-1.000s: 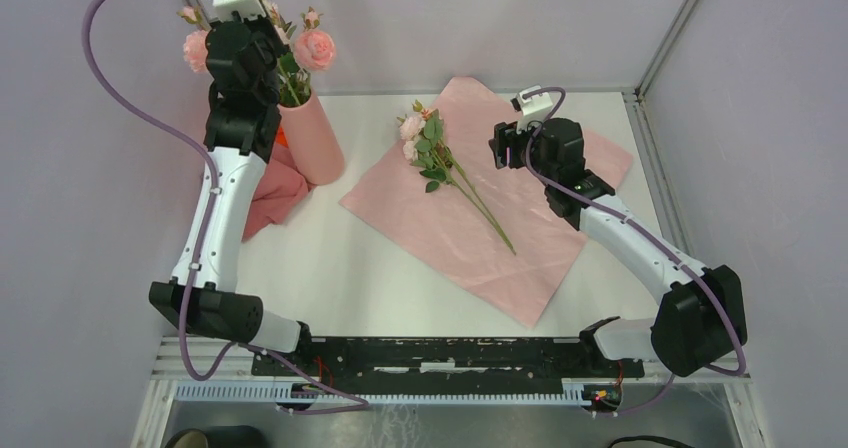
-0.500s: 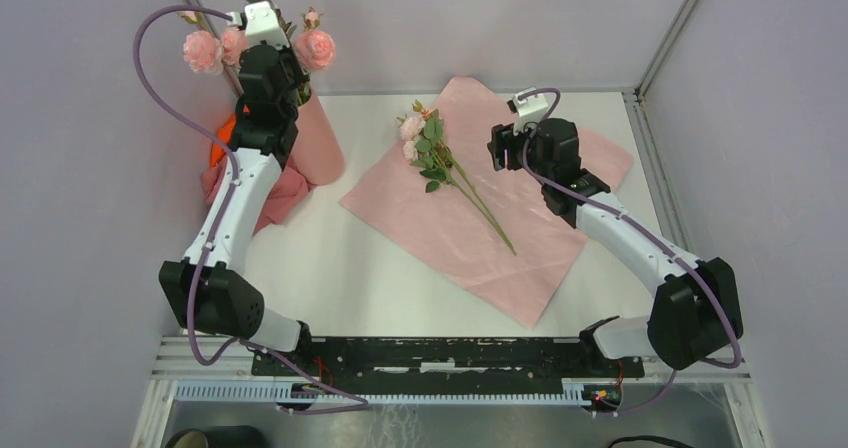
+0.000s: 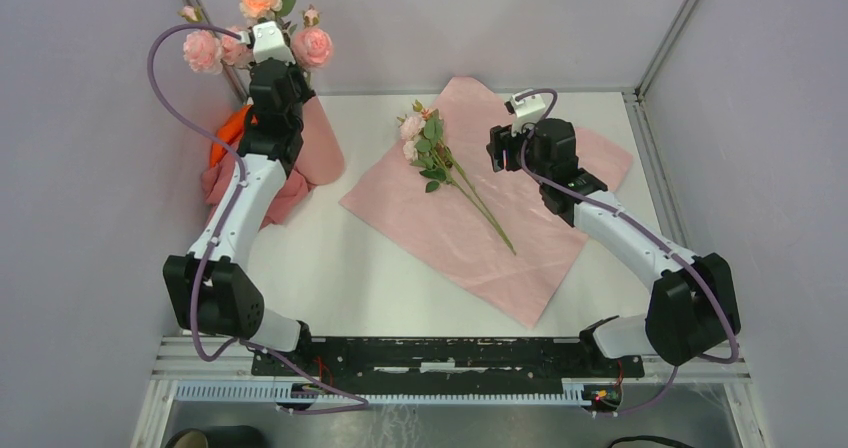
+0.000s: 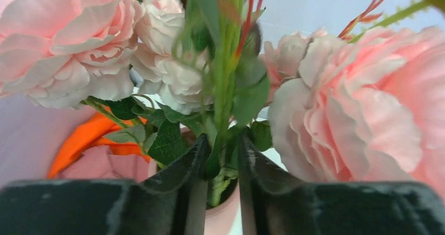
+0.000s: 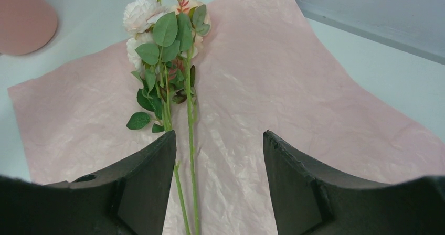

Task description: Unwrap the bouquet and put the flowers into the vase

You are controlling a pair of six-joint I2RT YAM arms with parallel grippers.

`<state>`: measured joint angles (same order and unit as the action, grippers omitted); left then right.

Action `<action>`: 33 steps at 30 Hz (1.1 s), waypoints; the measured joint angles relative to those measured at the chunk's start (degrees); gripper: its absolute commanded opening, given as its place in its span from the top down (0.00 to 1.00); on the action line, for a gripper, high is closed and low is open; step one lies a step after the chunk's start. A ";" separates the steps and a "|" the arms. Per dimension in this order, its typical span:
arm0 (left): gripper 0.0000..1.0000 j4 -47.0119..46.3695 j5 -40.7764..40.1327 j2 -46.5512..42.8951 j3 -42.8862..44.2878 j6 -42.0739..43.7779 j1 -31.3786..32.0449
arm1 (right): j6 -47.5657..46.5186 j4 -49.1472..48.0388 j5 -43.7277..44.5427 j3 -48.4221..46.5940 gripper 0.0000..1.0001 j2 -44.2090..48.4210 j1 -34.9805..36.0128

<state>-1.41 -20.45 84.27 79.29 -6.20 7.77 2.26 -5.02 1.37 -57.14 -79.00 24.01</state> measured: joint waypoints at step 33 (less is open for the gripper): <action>0.01 10.64 -1.38 -13.16 -1.25 -19.74 0.07 | -0.70 13.40 -2.89 -18.97 0.42 -26.14 1.07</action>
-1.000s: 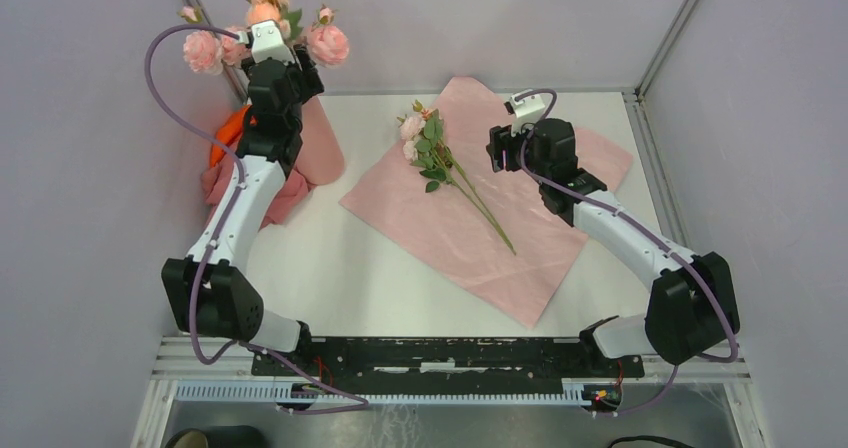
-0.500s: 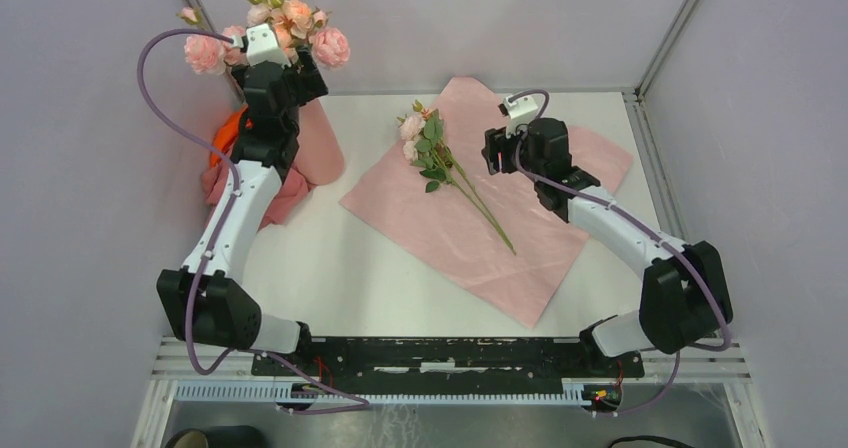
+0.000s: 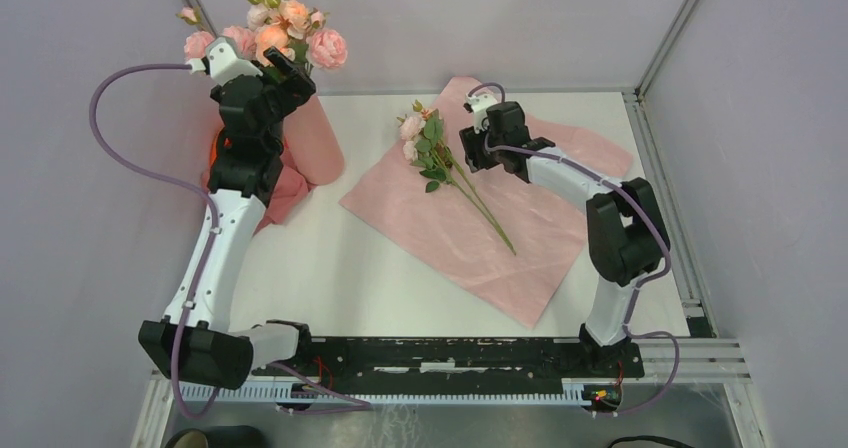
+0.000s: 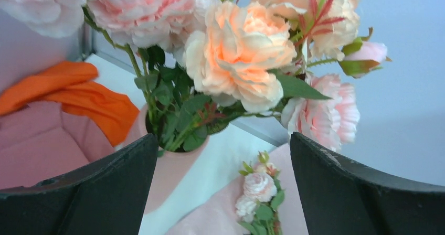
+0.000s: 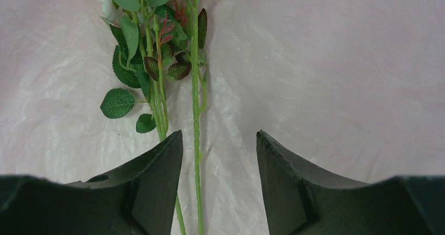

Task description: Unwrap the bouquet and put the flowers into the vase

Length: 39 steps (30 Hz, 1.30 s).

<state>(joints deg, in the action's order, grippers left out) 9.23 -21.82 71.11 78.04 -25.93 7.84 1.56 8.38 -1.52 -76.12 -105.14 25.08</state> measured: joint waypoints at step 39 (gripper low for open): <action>0.10 -2.10 11.47 -6.80 -11.19 -11.56 5.07 | -0.98 5.29 5.33 -3.93 1.00 -9.38 2.27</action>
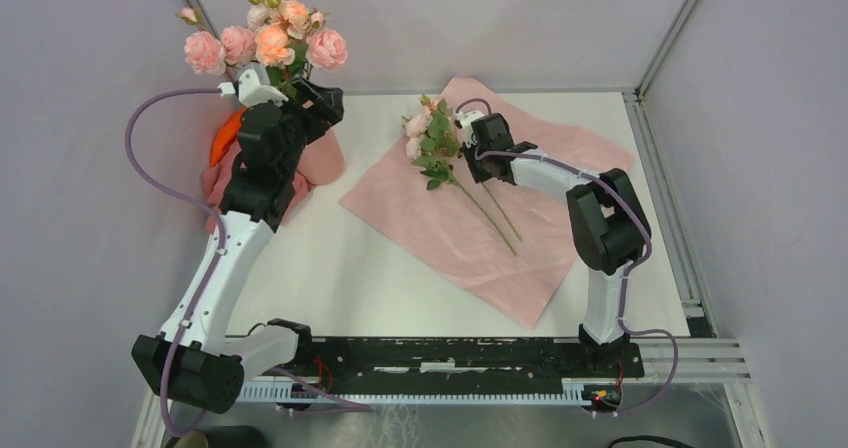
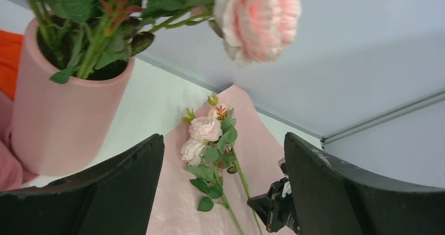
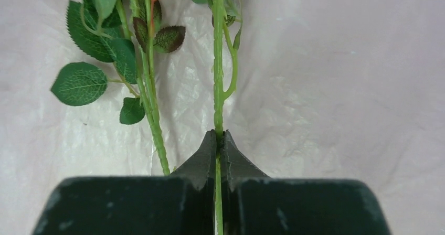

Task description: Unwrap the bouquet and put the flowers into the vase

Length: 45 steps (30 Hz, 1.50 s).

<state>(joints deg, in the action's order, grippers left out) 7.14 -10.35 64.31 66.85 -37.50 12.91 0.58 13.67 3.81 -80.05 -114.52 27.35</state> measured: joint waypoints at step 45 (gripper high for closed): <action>0.50 -43.21 37.51 33.55 0.15 -9.14 15.30 | 4.55 -16.98 -7.91 14.16 1.00 34.01 5.07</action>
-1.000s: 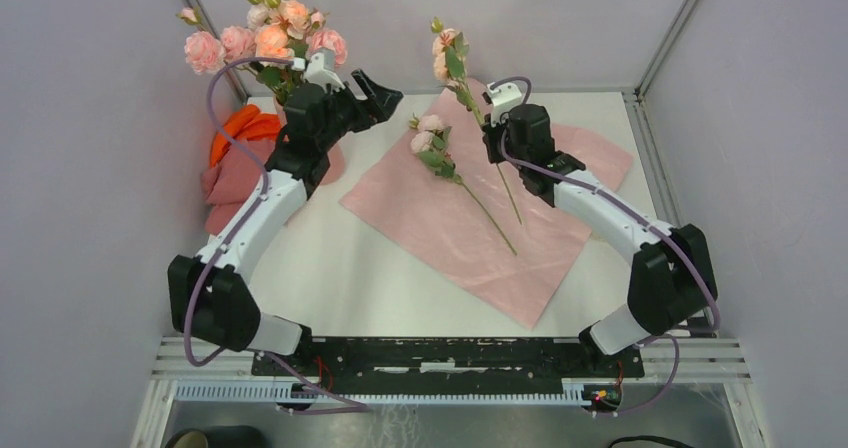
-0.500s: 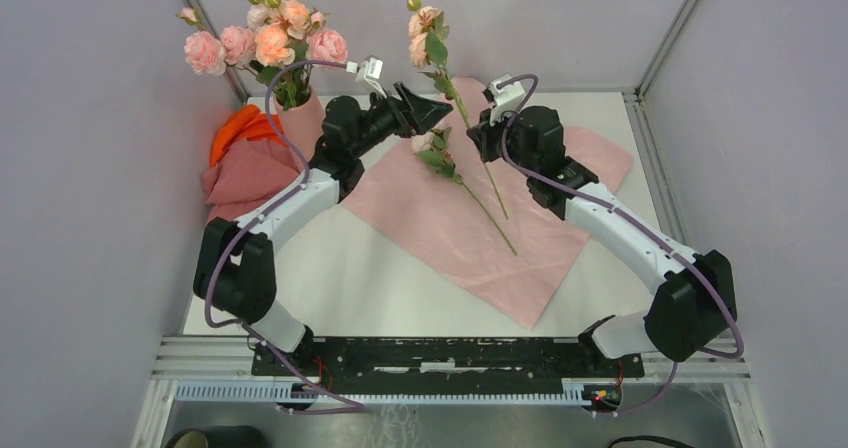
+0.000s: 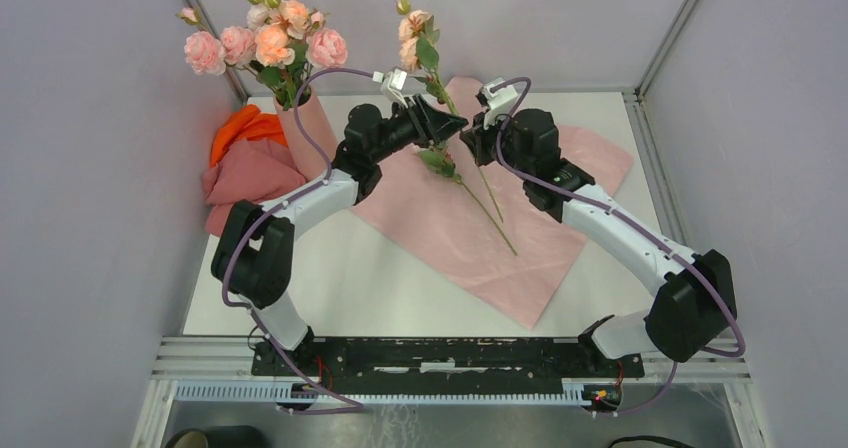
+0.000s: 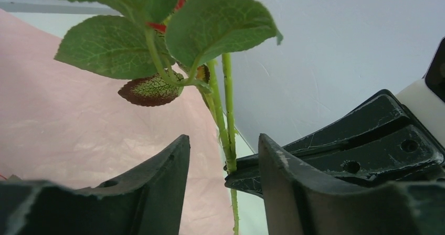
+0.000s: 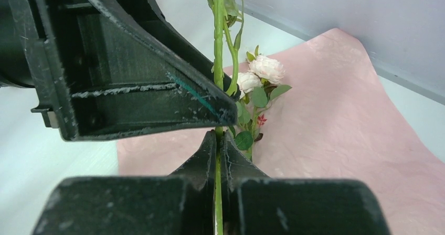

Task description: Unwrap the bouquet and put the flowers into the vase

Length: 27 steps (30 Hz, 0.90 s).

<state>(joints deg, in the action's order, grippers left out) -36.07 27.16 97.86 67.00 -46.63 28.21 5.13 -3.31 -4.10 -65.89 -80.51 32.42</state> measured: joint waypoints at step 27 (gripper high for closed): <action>0.98 19.12 -7.96 -1.92 8.15 10.08 0.26 | -0.98 -0.55 1.79 1.79 0.57 4.72 1.20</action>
<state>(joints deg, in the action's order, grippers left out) -16.95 19.20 95.94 75.16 -36.56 28.47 4.14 -3.86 -2.31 -64.10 -75.79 33.63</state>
